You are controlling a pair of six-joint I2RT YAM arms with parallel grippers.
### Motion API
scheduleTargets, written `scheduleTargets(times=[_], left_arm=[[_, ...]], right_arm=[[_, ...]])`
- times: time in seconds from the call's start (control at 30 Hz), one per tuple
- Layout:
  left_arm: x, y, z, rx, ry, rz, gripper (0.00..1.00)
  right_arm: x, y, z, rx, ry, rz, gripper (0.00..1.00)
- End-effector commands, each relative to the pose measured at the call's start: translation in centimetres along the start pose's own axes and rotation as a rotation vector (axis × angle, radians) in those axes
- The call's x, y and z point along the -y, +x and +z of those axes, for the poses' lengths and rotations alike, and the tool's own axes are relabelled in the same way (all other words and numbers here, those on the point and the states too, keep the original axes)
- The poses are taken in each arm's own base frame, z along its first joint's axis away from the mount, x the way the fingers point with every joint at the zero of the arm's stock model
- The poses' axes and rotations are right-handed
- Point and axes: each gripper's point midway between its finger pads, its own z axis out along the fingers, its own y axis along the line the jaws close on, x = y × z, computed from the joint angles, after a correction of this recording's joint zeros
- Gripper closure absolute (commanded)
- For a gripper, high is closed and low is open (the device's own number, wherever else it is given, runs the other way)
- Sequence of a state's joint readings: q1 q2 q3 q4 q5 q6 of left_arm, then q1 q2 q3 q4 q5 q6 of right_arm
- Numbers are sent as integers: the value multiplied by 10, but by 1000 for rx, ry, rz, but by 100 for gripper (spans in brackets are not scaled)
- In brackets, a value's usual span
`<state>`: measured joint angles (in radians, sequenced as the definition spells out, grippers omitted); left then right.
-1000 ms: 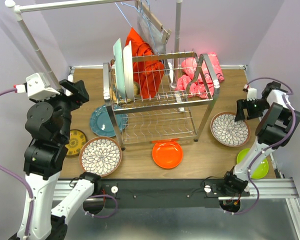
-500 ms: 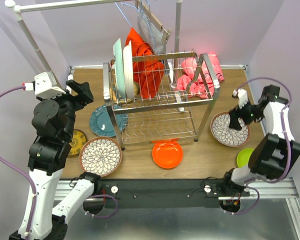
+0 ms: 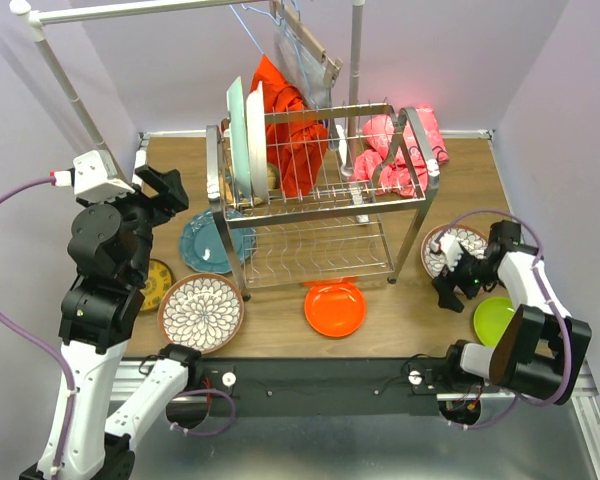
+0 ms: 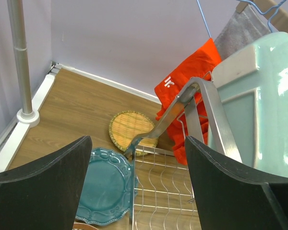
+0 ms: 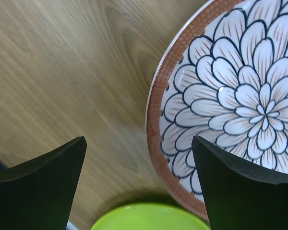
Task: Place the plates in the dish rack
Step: Grab a plate with the right arm
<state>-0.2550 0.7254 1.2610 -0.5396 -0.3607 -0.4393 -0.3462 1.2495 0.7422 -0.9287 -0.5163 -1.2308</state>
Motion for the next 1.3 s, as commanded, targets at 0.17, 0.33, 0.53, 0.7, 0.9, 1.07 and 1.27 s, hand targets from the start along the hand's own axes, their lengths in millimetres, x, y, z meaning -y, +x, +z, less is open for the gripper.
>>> scheduleTargets(times=[0.17, 0.33, 0.53, 0.7, 0.9, 1.07, 1.27], left_arm=[[-1, -5, -8, 17, 9, -31, 12], [-4, -1, -11, 17, 2, -50, 12], [-4, 2, -10, 12, 3, -55, 12], [-5, 5, -7, 3, -5, -46, 12], [-4, 3, -1, 8, -17, -37, 12], [-7, -2, 2, 28, -37, -27, 12], [-9, -6, 1, 51, -48, -34, 12]], right_arm=[[52, 3, 23, -30, 329, -223, 2], [59, 13, 32, -59, 389, -268, 23], [54, 21, 41, -70, 374, -287, 58], [55, 17, 37, -52, 390, -248, 86], [97, -44, -16, 102, 527, -11, 99], [124, -118, -86, 334, 622, 173, 99], [140, -188, -173, 554, 724, 248, 99]])
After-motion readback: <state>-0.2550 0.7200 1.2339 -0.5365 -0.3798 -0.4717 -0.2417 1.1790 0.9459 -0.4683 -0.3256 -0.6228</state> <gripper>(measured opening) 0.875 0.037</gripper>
